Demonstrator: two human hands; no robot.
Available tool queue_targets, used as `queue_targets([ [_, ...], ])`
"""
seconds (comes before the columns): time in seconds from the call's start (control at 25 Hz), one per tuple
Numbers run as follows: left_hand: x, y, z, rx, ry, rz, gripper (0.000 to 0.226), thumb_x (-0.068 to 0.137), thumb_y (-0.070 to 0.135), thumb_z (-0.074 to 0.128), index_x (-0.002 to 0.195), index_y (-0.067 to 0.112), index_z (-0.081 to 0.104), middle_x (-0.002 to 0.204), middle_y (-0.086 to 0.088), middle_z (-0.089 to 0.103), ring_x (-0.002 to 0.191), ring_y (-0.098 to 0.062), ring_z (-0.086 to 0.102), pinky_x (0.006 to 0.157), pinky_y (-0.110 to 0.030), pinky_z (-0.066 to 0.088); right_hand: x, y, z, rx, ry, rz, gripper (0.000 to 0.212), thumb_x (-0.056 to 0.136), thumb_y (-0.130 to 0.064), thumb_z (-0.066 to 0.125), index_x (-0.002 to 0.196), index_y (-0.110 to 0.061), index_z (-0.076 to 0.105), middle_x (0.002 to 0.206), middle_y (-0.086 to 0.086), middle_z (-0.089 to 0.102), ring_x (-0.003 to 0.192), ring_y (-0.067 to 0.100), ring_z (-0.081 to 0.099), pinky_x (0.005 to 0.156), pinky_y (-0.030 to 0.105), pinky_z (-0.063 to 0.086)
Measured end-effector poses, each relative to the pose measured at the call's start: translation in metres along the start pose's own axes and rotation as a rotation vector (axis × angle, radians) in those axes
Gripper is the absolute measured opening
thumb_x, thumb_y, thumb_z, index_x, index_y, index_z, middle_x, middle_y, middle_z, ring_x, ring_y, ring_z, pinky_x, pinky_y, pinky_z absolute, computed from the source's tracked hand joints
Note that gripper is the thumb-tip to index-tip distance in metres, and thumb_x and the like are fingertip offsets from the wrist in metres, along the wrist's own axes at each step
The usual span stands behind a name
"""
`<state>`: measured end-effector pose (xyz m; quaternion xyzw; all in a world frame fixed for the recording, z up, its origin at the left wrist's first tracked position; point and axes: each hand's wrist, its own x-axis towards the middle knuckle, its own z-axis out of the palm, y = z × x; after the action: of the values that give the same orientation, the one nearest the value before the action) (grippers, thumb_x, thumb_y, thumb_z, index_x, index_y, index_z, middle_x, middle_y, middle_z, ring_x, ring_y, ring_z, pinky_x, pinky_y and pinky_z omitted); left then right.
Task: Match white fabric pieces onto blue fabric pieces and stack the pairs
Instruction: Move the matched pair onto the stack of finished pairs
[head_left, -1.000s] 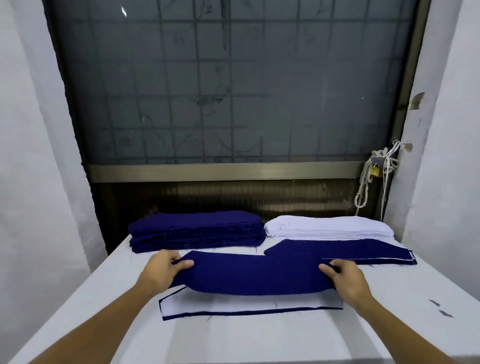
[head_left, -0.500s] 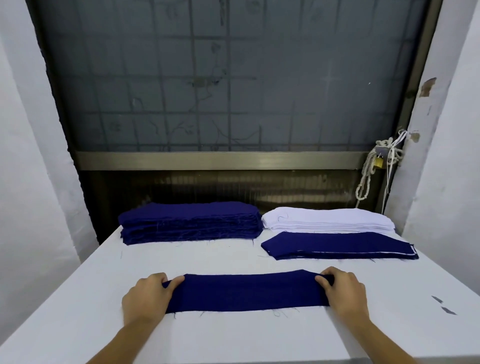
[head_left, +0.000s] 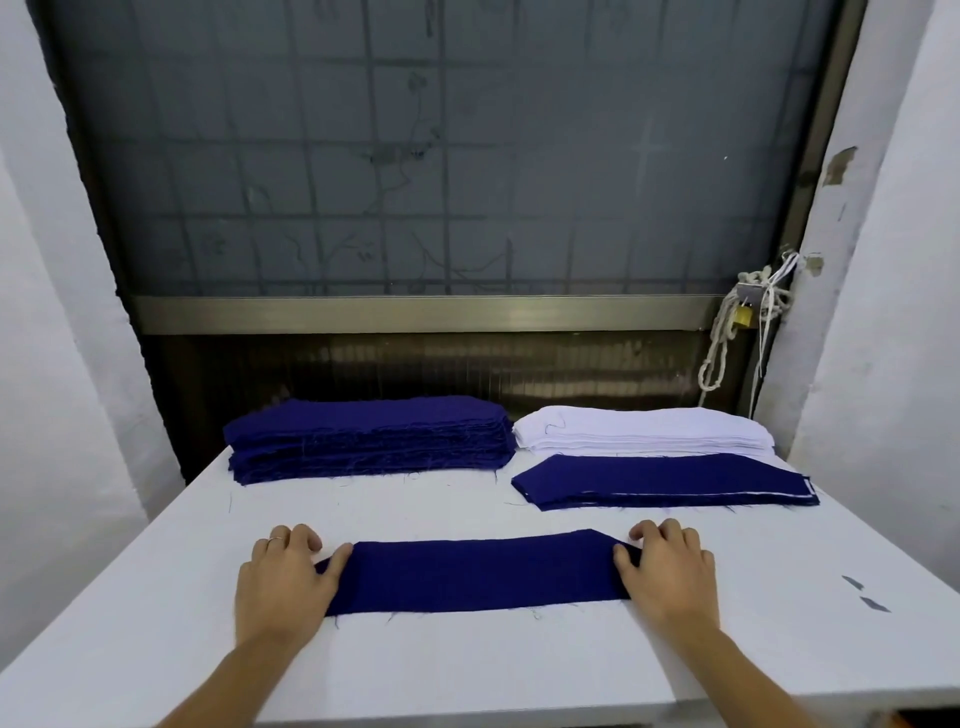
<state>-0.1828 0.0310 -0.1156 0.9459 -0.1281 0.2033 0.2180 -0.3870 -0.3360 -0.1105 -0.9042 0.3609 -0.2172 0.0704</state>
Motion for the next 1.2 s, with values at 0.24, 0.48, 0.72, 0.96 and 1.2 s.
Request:
queue_targets([
  [0.24,0.003,-0.003,0.0,0.02,-0.142,0.019,0.048,0.086,0.077,0.048,0.076,0.031,0.057,0.078,0.016,0.055,0.079,-0.011,0.054,0.078,-0.034,0.046,0.0,-0.003,-0.001,-0.056,-0.074,0.04,0.031,0.092,-0.05,0.041,0.101,-0.027,0.059,0.103,-0.007,0.061,0.097,0.014,0.049,0.091,0.032,0.042],
  [0.48,0.002,-0.007,-0.001,-0.201,-0.212,0.106,0.028,0.096,0.053,0.058,0.074,0.035,0.059,0.076,0.014,0.062,0.073,-0.006,0.058,0.072,-0.03,0.045,0.0,0.002,-0.001,0.092,-0.037,-0.052,0.014,0.1,-0.036,0.046,0.097,-0.027,0.057,0.097,-0.01,0.059,0.096,0.013,0.049,0.087,0.032,0.041],
  [0.72,0.002,-0.01,-0.002,-0.292,-0.241,0.02,0.025,0.1,0.043,0.056,0.077,0.034,0.059,0.067,0.016,0.066,0.066,-0.007,0.062,0.059,-0.027,0.046,-0.001,0.005,-0.006,0.221,-0.007,-0.046,0.009,0.102,-0.031,0.051,0.095,-0.028,0.056,0.084,-0.014,0.062,0.085,0.013,0.053,0.08,0.034,0.045],
  [0.96,0.003,-0.01,-0.001,-0.272,-0.235,0.016,0.027,0.102,0.045,0.05,0.079,0.034,0.059,0.065,0.016,0.066,0.065,-0.007,0.063,0.06,-0.026,0.047,0.002,0.005,-0.003,0.159,-0.102,-0.042,0.02,0.094,-0.025,0.052,0.11,-0.025,0.064,0.103,-0.011,0.065,0.094,0.013,0.05,0.088,0.034,0.042],
  [1.2,0.001,-0.007,-0.006,-0.249,-0.274,0.034,0.02,0.1,0.042,0.056,0.082,0.036,0.061,0.071,0.017,0.068,0.068,-0.006,0.064,0.062,-0.025,0.047,0.002,0.005,-0.006,0.324,-0.047,-0.017,0.013,0.101,-0.022,0.052,0.107,-0.023,0.063,0.096,-0.01,0.066,0.091,0.015,0.062,0.082,0.035,0.051],
])
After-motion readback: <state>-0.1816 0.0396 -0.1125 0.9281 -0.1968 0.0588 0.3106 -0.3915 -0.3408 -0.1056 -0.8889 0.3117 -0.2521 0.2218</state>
